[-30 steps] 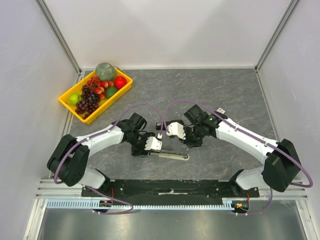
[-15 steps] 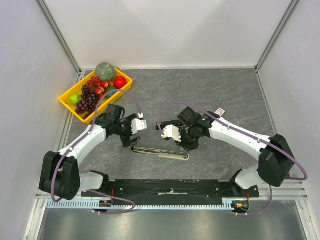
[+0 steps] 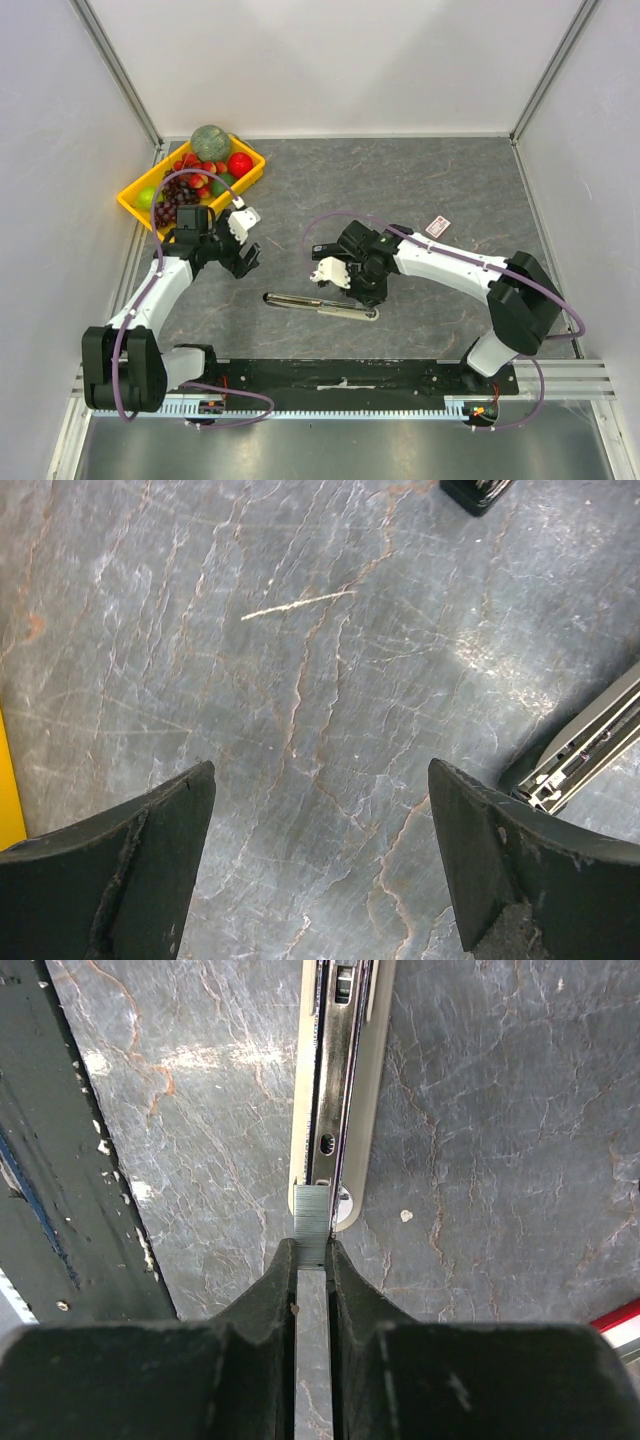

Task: Load the staples into the stapler
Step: Install the staple into the stapler.

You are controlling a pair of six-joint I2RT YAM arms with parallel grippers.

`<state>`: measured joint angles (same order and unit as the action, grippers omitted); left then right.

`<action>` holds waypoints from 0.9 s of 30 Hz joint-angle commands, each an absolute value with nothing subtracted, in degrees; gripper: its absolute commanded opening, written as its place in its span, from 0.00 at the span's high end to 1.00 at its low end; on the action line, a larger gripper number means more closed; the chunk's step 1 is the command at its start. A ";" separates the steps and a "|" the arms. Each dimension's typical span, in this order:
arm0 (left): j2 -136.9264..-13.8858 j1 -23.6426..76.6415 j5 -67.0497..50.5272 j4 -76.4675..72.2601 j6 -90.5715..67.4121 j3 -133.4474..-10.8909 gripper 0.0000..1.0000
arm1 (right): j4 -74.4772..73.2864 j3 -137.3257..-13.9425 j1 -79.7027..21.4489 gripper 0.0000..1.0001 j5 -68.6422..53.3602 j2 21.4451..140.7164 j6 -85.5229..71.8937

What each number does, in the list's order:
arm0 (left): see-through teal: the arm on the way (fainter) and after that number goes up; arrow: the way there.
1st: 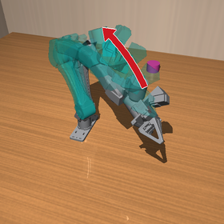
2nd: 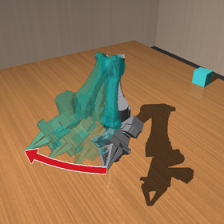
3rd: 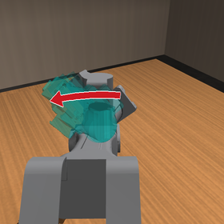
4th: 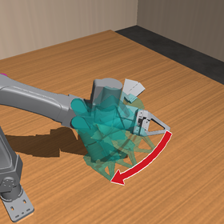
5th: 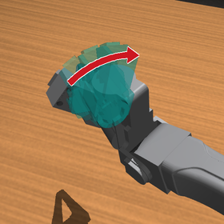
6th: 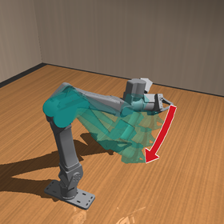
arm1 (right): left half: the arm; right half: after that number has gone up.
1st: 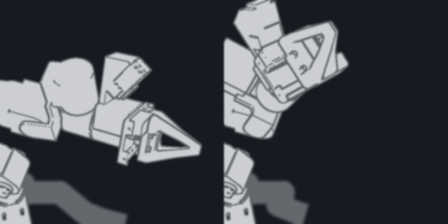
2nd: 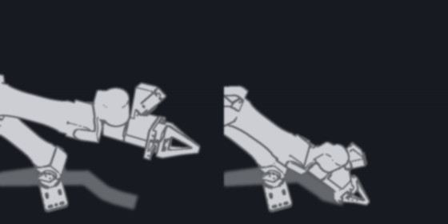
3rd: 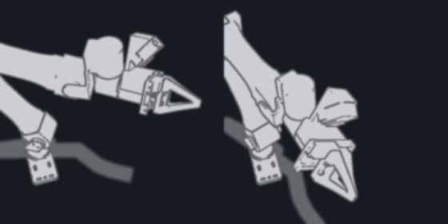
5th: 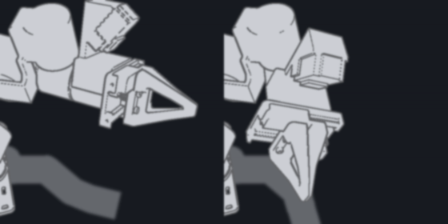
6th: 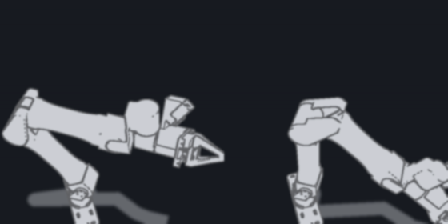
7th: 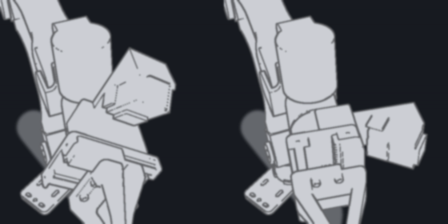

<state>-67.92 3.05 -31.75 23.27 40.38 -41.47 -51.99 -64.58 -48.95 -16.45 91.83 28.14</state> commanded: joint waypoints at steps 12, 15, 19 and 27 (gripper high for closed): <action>-67.59 1.49 -29.45 18.90 34.28 -40.34 0.07 | -50.71 -67.15 -51.68 0.98 -11.34 95.01 25.58; -67.68 1.49 -29.09 18.72 34.10 -40.34 0.07 | -50.71 -67.24 -52.03 0.98 -11.08 95.27 25.58; -67.94 1.49 -29.00 18.72 34.10 -40.43 0.08 | -50.71 -67.24 -52.29 0.98 -10.64 95.54 25.49; -68.20 1.49 -28.74 18.63 33.92 -40.34 0.08 | -50.10 -67.41 -52.38 0.98 -10.28 95.71 25.14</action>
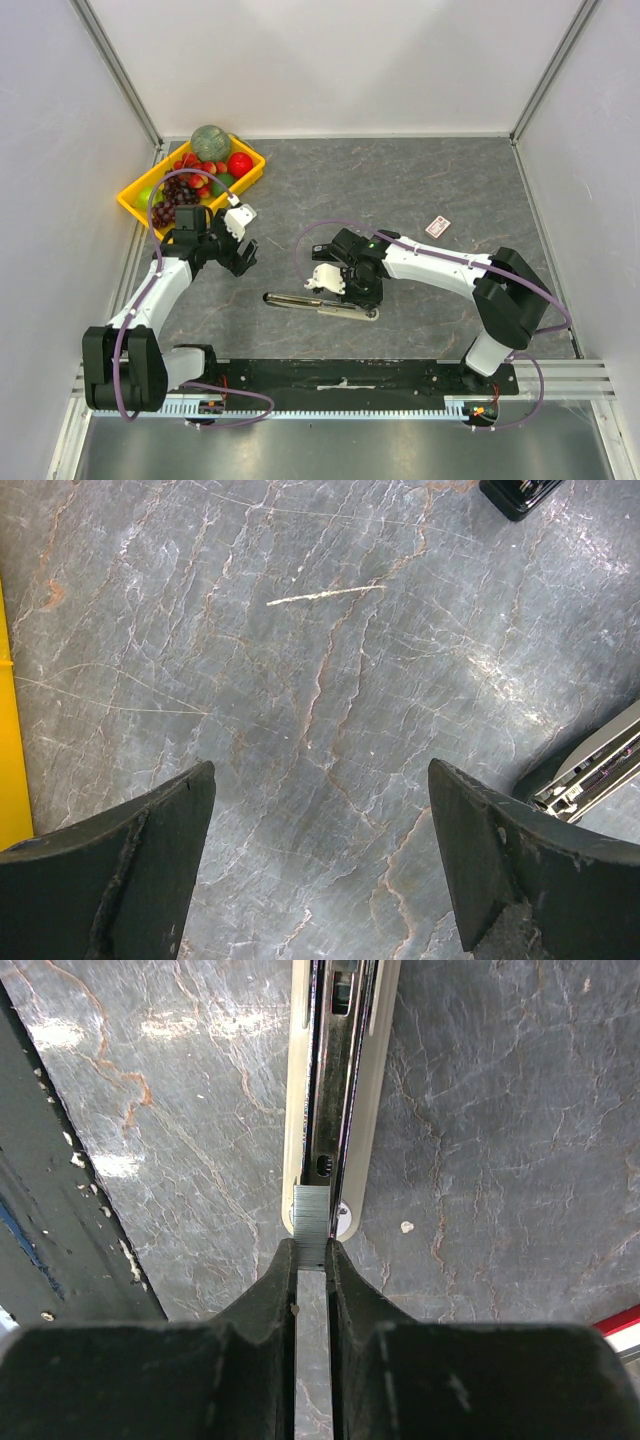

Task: Load the staples into the stapler
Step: Install the staple into the stapler.

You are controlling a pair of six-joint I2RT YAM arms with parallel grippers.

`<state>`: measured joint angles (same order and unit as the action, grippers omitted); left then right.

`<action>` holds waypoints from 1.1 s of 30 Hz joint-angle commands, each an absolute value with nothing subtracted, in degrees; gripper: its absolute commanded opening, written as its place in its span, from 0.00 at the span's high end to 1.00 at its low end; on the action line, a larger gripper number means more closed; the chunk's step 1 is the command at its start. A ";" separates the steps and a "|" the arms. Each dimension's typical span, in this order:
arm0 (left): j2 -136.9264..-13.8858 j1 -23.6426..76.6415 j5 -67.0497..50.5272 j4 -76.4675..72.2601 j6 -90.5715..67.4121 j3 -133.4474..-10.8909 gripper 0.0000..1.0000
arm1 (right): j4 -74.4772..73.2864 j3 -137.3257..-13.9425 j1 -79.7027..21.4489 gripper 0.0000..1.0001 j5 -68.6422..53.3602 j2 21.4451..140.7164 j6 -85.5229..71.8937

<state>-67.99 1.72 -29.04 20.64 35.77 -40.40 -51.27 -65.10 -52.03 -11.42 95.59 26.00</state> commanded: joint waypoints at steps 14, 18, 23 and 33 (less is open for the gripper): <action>-67.94 1.41 -28.56 18.63 34.01 -40.25 0.08 | -50.10 -67.94 -52.29 0.99 -10.37 95.18 24.87; -68.20 1.41 -28.65 18.72 34.01 -40.34 0.08 | -49.75 -67.41 -52.29 0.99 -9.93 95.45 24.87; -68.29 1.41 -28.65 18.63 33.93 -40.43 0.08 | -49.40 -66.89 -52.29 0.98 -9.23 95.80 24.87; -68.64 1.41 -28.74 18.63 33.93 -40.43 0.08 | -50.01 -66.27 -52.29 0.99 -11.16 95.71 25.22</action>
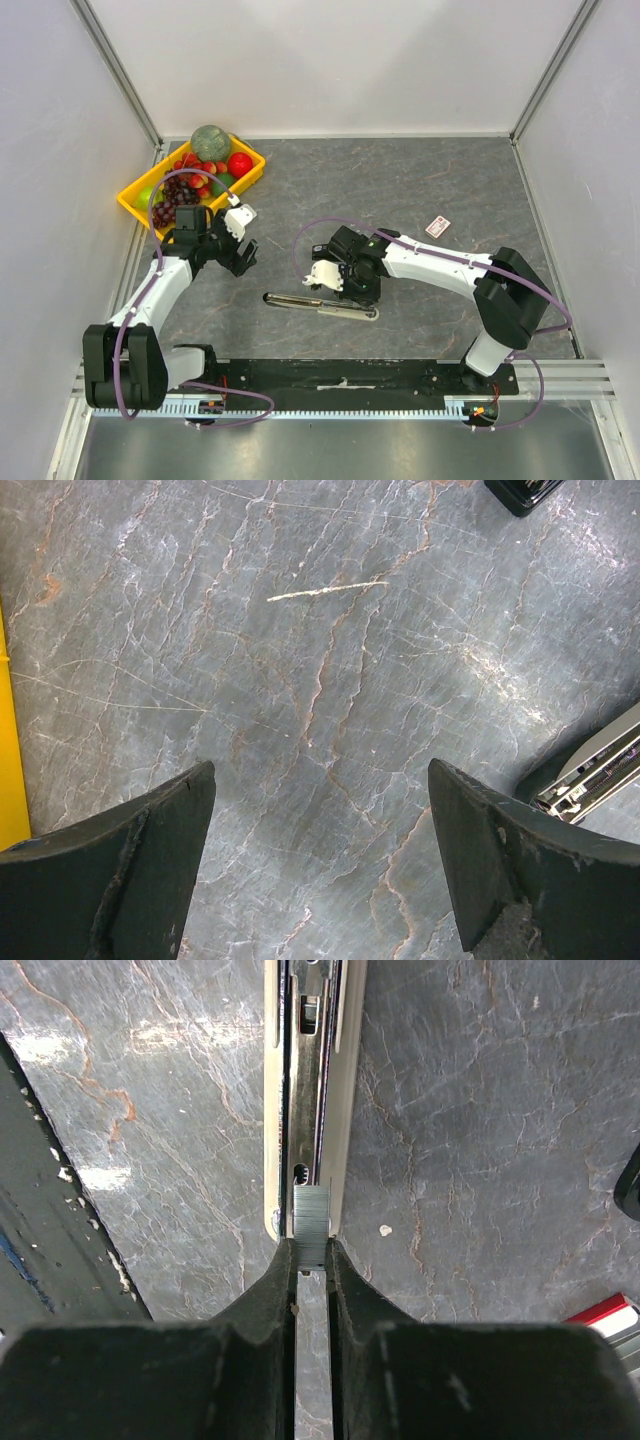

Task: Load the staples into the stapler
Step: Install the staple into the stapler.

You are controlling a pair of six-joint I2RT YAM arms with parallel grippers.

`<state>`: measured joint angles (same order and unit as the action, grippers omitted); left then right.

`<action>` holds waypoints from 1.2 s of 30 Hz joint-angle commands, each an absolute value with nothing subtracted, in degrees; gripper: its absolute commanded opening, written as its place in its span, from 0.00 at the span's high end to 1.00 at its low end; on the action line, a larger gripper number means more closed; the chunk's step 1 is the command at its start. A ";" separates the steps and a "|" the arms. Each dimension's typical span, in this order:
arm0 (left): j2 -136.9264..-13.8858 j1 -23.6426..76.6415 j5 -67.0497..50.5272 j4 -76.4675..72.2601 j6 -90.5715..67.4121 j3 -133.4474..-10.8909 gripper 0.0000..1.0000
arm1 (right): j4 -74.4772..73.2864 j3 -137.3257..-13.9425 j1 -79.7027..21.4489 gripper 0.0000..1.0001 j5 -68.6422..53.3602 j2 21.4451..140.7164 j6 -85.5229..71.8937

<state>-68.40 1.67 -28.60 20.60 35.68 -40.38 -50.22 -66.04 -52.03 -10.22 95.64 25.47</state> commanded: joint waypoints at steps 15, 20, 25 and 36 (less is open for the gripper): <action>-68.64 1.41 -28.65 18.63 34.01 -40.34 0.08 | -50.89 -65.13 -52.29 0.99 -11.42 95.10 25.58; -68.64 1.41 -28.65 18.54 34.01 -40.25 0.08 | -50.89 -64.69 -52.29 0.99 -11.25 95.01 25.66; -68.64 1.41 -28.74 18.63 33.93 -40.34 0.08 | -50.98 -64.95 -52.29 0.99 -11.69 95.01 25.49; -68.99 1.41 -28.65 18.46 34.01 -40.08 0.08 | -51.24 -66.71 -52.38 1.00 -10.81 94.75 24.52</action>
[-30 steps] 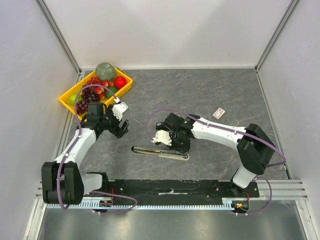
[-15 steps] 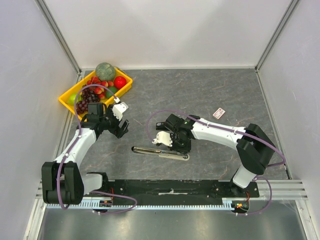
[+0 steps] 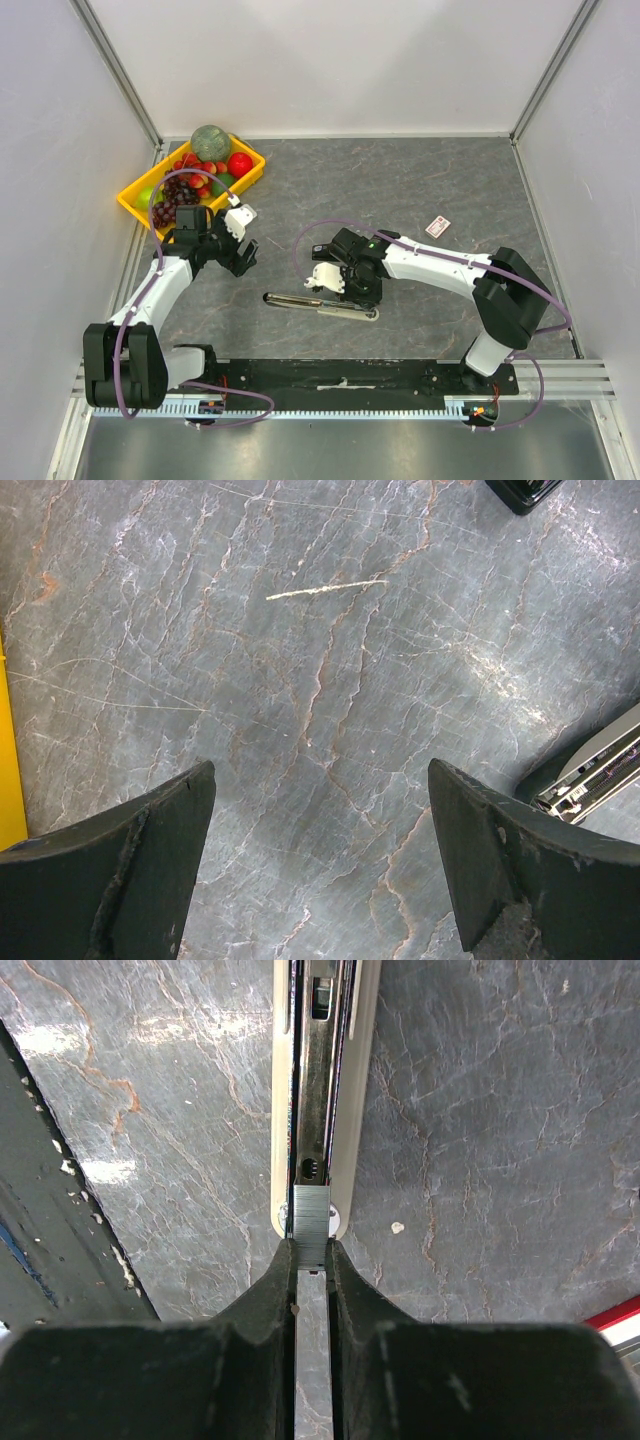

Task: Load the staples into the stapler
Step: Install the staple into the stapler.

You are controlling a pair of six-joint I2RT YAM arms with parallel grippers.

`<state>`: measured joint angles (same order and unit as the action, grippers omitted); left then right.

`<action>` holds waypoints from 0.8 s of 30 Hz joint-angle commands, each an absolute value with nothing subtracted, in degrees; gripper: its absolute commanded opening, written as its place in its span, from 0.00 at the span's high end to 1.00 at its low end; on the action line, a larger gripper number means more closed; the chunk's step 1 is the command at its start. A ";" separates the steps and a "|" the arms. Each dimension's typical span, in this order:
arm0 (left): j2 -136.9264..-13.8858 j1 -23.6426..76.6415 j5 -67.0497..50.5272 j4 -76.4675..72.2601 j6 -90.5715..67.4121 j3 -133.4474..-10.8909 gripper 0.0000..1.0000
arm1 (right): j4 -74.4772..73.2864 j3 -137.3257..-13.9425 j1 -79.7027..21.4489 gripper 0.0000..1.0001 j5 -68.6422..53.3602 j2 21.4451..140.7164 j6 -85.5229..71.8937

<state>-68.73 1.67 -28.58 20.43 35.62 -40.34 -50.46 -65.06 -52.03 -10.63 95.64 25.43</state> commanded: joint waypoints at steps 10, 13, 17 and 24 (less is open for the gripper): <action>-69.17 1.41 -28.39 18.28 34.01 -40.08 0.08 | -52.21 -67.15 -52.38 1.00 -9.06 92.73 24.70; -69.17 1.41 -28.56 18.28 33.93 -39.99 0.08 | -52.29 -66.88 -52.38 1.00 -7.74 92.03 24.96; -69.08 1.32 -28.39 18.19 33.84 -39.90 0.08 | -52.47 -67.06 -52.38 1.00 -7.73 91.67 25.22; -68.91 1.32 -28.13 18.19 33.93 -39.81 0.08 | -54.23 -67.15 -52.47 1.00 -7.82 92.37 25.93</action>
<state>-68.97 1.67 -28.56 20.38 35.59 -39.97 -52.21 -65.10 -52.03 -8.56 93.43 25.30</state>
